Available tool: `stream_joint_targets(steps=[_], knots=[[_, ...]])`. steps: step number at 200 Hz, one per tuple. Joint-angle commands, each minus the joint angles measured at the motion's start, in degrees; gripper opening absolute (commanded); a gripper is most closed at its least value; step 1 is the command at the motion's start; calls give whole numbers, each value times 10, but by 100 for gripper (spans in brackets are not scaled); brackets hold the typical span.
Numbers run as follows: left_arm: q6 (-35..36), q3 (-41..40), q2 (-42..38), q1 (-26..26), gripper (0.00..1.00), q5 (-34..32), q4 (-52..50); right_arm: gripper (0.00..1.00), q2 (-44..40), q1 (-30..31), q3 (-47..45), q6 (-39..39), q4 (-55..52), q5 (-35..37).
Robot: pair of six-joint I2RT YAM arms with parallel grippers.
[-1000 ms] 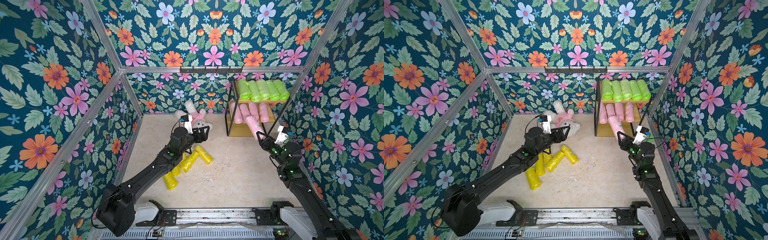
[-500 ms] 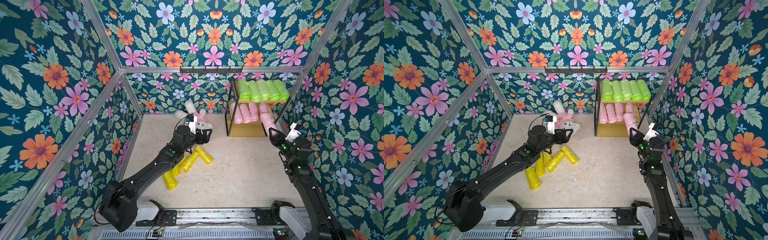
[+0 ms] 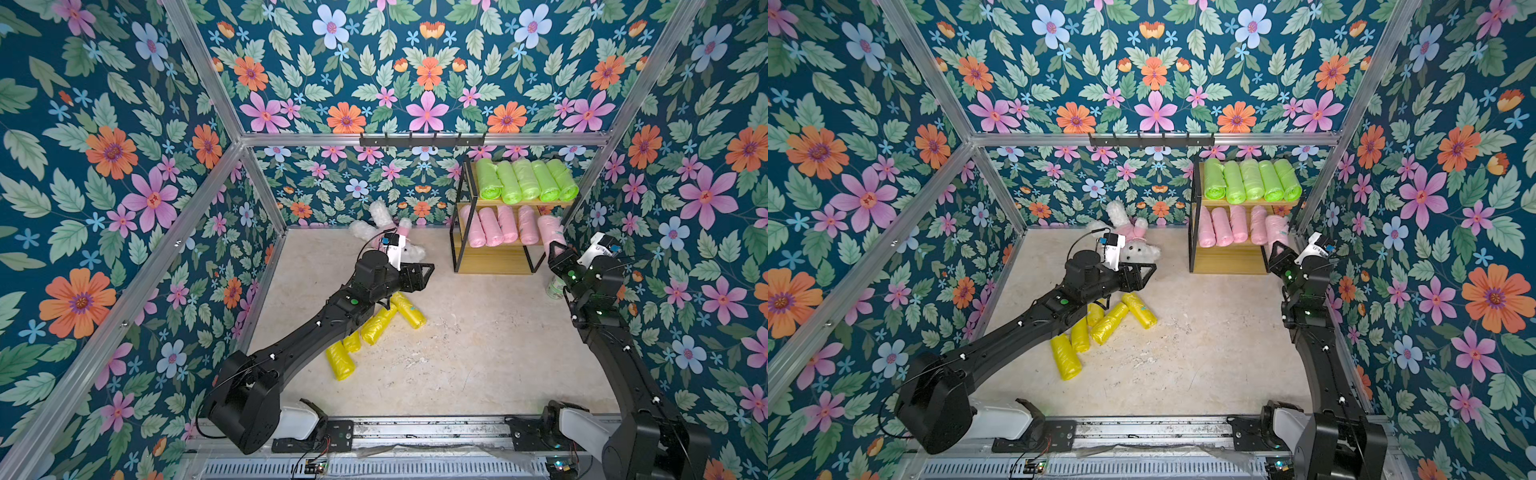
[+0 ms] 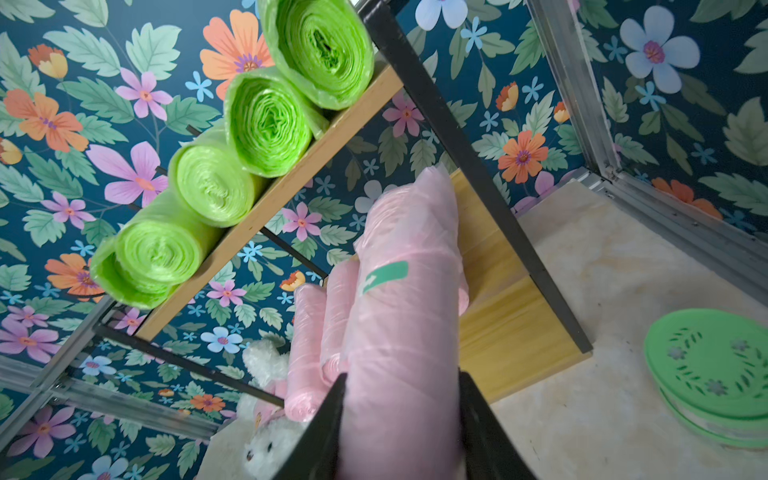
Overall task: Sort the rolls of trash bags by color and place them on the shelf
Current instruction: Place the roll of trash bags on the shelf.
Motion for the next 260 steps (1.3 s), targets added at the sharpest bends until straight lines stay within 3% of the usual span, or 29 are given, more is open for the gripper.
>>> stream_joint_targets(steps=[1, 158, 260], knots=[[-1, 5, 2, -3, 83, 5, 10, 26, 22, 0, 15, 1, 52, 20], [-7, 14, 17, -14, 82, 6, 11, 26, 175, 4, 81, -11, 66, 49], [-9, 11, 20, -17, 82, 7, 11, 29, 223, 4, 87, -63, 101, -9]])
